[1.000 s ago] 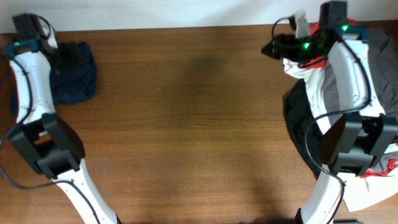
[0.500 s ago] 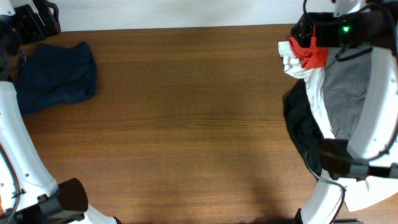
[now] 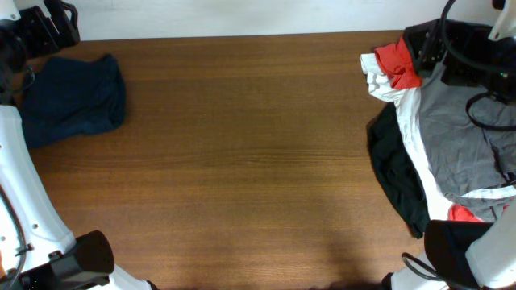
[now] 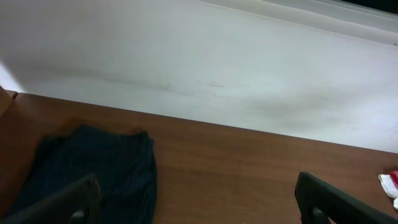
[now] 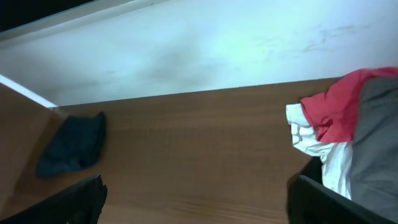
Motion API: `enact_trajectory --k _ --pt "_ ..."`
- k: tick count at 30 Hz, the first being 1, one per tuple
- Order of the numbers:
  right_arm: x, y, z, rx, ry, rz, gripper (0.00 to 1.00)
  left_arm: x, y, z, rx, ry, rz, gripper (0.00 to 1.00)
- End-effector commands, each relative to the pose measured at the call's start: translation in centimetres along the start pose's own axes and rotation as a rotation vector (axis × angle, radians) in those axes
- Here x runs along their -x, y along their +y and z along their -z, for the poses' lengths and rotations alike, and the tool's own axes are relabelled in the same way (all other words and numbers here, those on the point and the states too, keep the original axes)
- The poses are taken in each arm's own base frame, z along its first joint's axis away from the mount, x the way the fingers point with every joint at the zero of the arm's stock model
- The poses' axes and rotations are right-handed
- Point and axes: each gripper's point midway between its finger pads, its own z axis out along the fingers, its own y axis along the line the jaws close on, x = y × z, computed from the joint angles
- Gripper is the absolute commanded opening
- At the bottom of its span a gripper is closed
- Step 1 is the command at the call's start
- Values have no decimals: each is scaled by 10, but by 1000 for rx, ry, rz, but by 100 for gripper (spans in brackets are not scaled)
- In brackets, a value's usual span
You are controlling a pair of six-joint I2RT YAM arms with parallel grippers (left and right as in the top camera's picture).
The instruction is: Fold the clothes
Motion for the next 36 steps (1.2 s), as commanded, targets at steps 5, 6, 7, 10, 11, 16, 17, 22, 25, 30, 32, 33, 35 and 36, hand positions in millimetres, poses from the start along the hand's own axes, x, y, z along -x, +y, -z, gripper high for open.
enact_trajectory --k 5,6,7,10,11,16,17,22,25,30,32,33,35,36 --pt "2 -28 -7 -156 4 58 99 1 -3 0 -17 -2 0 99" --pt "5 -27 -3 -156 -14 78 99 1 -3 0 -17 -2 0 99" --pt "12 -24 2 -151 -52 91 99 1 -3 0 -17 -1 1 99" --pt "33 -12 22 -135 -169 166 99 1 -3 0 -17 -2 0 99" --pt "36 -9 28 -135 -193 206 99 1 -3 0 -17 -2 0 99" --pt "28 -5 44 -139 -265 283 99 1 -3 0 -17 -2 0 99" --pt "21 -7 43 -142 -278 287 99 1 -3 0 -17 -2 0 99" --pt "-25 -26 23 -159 -387 337 99 1 -3 0 -17 -2 0 99" --pt "-69 -43 7 -169 -462 351 99 1 -3 0 -17 -2 0 99" --pt "-146 -69 -23 -173 -530 366 99 1 -3 0 -17 -2 0 99" --pt "-179 -79 -36 -170 -553 372 99 1 -3 0 -17 -2 0 99" --pt "-196 -83 -42 -165 -556 375 99 1 -3 0 -17 -2 0 99" --pt "-223 -90 -53 -154 -552 374 99 1 -3 0 -17 -2 0 99" --pt "-234 -92 -56 -152 -548 373 99 1 -3 0 -17 -2 0 99"
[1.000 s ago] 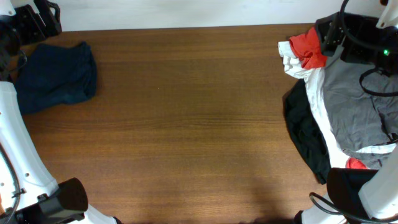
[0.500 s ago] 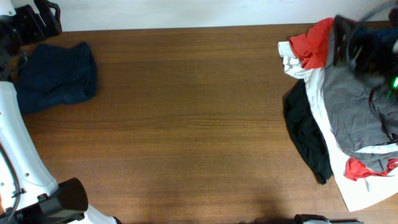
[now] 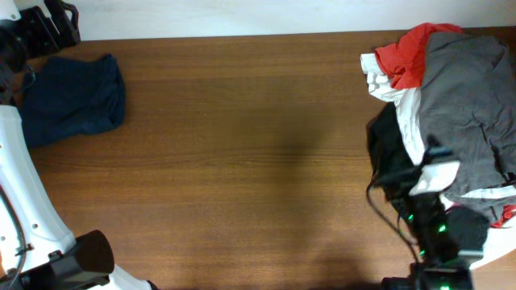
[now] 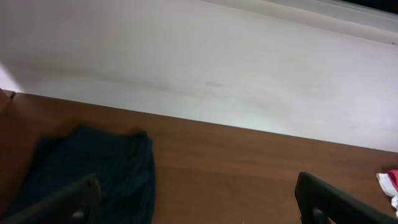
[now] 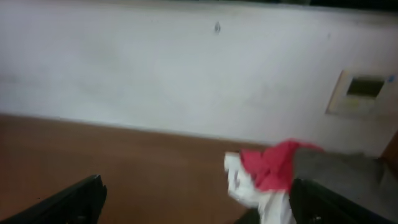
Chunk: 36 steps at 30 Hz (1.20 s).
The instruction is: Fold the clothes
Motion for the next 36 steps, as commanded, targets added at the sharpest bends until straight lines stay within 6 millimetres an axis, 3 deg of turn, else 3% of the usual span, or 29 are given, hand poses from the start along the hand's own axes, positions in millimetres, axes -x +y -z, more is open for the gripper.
enact_trajectory --k 1,6,15,22,36 --pt "-40 4 10 -3 0 -2 99 2 -3 -1 -12 -4 0 99" --pt "-76 8 17 -3 -10 0 99 2 -3 -1 -12 -4 0 99" --pt "-121 17 17 38 72 -18 99 2 -3 0 -12 -4 0 99" --pt "-108 17 19 33 19 -6 99 1 -3 -1 -12 -3 0 99" --pt "-108 16 19 32 18 -6 99 1 -3 -1 -12 -3 0 99"
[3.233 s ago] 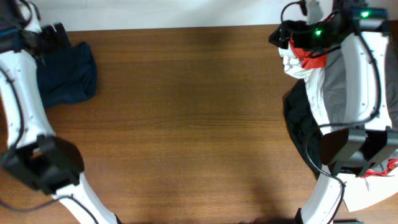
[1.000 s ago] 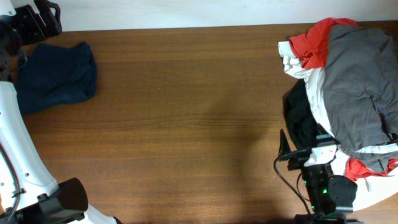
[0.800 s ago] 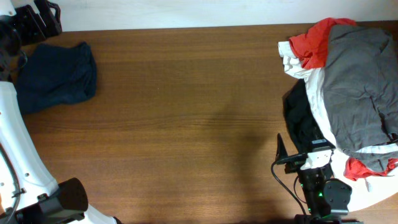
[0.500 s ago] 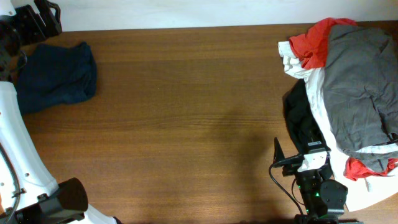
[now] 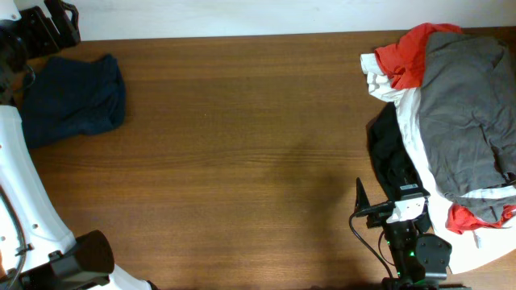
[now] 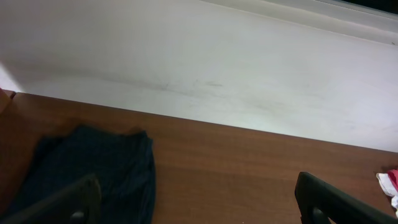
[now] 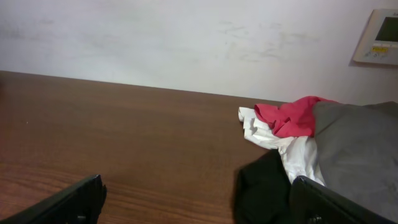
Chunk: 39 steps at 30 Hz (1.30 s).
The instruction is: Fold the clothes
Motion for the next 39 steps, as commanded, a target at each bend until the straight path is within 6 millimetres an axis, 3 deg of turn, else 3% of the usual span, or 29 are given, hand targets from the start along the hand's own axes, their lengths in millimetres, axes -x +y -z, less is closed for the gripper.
enact_trajectory --k 1,17,20,22,26,31,35,39 --pt "-1 0 0 3 -2 -1 99 1 -3 -1 -12 -3 0 99" --pt "-1 0 0 2 -3 0 99 1 -3 -1 -12 -3 0 99" --pt "-1 0 0 3 -2 -1 99 2 -5 5 -12 -6 -1 99" --pt "-1 0 0 3 -3 -1 99 -6 -7 21 11 23 1 99" --pt "-1 0 0 3 -3 -1 99 -9 -19 43 8 10 -12 99" --pt "-1 0 0 3 -3 -1 99 -10 -47 49 -39 -68 -70 99" --pt "-1 0 0 2 -3 0 99 -33 -77 43 -114 -116 -122 99" --pt "-1 0 0 3 -2 -1 99 -78 -91 30 -146 -123 -151 99"
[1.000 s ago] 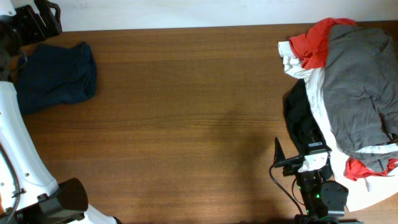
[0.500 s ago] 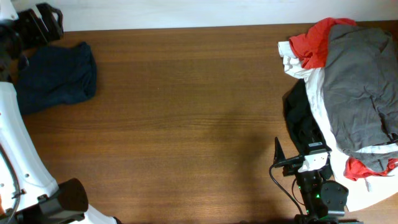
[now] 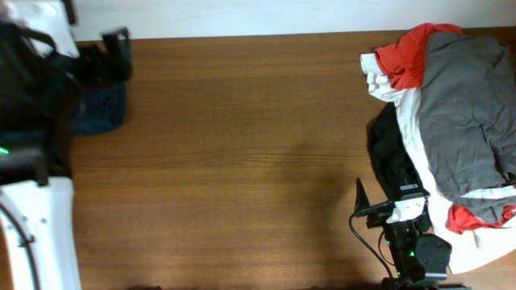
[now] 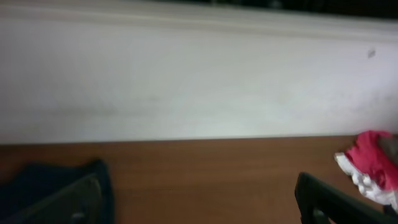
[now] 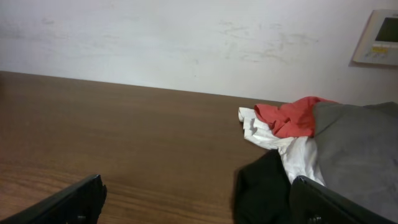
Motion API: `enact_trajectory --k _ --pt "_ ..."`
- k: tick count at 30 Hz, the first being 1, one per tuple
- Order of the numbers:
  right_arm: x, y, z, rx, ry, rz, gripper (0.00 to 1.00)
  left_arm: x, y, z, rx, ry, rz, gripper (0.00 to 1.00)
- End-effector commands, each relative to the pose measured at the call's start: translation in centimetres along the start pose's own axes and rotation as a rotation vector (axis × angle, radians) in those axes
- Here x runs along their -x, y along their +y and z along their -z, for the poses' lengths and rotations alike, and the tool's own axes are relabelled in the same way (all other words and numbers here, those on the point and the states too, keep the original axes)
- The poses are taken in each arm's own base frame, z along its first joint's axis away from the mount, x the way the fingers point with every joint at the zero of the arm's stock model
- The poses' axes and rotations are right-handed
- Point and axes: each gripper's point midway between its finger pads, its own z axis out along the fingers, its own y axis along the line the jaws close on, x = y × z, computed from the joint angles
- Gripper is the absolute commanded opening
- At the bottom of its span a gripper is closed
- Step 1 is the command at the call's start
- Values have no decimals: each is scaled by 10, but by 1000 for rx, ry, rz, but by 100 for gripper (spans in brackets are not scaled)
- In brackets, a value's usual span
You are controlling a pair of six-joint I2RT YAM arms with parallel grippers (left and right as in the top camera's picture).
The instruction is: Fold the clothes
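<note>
A pile of unfolded clothes lies at the table's right: a grey garment (image 3: 468, 105) on top, a red one (image 3: 407, 52), a white one (image 3: 387, 80) and a black one (image 3: 395, 173). A dark blue garment (image 3: 101, 109) lies at the far left, partly under my left arm (image 3: 32, 89). My left gripper (image 4: 199, 202) is open and holds nothing, with the blue cloth (image 4: 56, 180) under its left finger; this view is blurred. My right gripper (image 5: 199, 202) is open low at the front right, with the black garment (image 5: 264, 183) near its right finger.
The brown wooden table (image 3: 242, 145) runs between the two lots of clothes. A white wall (image 5: 186, 37) stands behind the far edge, with a small wall panel (image 5: 379, 28) at the right. My right arm's base (image 3: 411, 250) sits at the front edge.
My left arm has moved from the far left corner towards the right, over part of the blue garment. Its view now takes in the red and white cloth. The right arm has not moved.
My right arm was first over the pile at the far right. Then it was nearer the front, and after that low at the front right edge, where it stays. The left arm stayed at the far left corner until now. Neither lot of clothes has been moved.
</note>
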Motion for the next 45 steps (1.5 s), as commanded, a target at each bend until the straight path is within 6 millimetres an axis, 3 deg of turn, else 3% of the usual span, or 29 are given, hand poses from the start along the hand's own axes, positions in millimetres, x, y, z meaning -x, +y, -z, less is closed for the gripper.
enact_trajectory --k 1,3,12,19,30,36,45 --pt "-2 0 0 3 -2 -1 99 -54 -11 -6 -10 39 -11 99" --pt "-2 0 0 3 -2 -1 99 -95 -15 -6 -9 43 -20 99" --pt "-2 0 0 3 -2 -1 99 -215 -13 11 -5 -47 -46 99" --pt "-2 0 0 3 -2 -1 99 -280 -10 42 25 -163 -69 99" --pt "-2 0 0 3 -2 -1 99 -303 -7 58 47 -244 -81 99" --pt "-2 0 0 3 -2 -1 99 -294 -8 65 47 -291 -89 99" --pt "-2 0 0 3 -2 -1 99 -298 -10 73 47 -293 -90 99"
